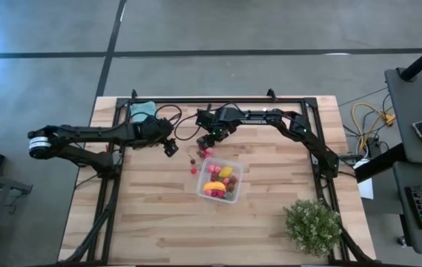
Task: Pick and placing Produce into tupperware
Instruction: Put the blackberry into the transparent container
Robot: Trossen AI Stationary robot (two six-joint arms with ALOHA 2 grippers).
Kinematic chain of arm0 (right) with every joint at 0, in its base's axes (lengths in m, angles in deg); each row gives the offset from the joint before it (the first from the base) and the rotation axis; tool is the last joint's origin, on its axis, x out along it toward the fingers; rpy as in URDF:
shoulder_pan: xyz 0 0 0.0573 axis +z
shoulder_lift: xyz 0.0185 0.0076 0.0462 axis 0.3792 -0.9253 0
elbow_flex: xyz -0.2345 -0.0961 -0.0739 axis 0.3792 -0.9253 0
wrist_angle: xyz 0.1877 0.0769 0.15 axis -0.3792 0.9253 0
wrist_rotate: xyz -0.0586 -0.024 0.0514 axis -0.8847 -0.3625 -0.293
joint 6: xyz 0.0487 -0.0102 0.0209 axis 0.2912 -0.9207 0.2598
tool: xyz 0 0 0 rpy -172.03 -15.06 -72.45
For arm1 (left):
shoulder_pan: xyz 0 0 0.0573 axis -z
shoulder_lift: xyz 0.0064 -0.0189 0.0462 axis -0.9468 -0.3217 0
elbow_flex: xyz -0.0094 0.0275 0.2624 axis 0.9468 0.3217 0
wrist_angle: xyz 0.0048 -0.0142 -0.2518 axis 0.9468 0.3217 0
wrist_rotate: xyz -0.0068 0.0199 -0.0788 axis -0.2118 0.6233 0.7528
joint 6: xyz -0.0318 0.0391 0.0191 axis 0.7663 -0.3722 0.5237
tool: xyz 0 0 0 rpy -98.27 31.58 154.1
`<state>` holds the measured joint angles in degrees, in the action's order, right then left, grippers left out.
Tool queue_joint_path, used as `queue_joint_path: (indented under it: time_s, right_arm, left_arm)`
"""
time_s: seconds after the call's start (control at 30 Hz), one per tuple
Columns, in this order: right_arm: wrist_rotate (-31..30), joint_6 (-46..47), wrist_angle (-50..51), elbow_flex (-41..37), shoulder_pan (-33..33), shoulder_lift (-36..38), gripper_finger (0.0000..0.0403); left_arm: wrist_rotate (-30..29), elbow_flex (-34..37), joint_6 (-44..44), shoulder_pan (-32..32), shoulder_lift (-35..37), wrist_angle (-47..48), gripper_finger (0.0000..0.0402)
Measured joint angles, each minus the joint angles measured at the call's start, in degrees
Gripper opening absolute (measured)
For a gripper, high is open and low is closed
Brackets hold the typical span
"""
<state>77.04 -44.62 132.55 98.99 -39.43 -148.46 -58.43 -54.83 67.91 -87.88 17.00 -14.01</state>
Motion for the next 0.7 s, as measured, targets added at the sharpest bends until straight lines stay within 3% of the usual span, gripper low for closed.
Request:
queue_joint_path:
  time_s: [0.43, 0.7]
  right_arm:
    - [0.12, 0.56, -0.26, 0.00, 0.02, -0.04, 0.0114]
    - [0.59, 1.29, 0.87, 0.10, 0.02, 0.98, 0.0110]
  left_arm:
    - [0.00, 0.04, 0.02, 0.00, 0.04, 0.02, 0.0246]
    - [-0.02, 0.04, 0.03, 0.00, 0.04, 0.04, 0.0246]
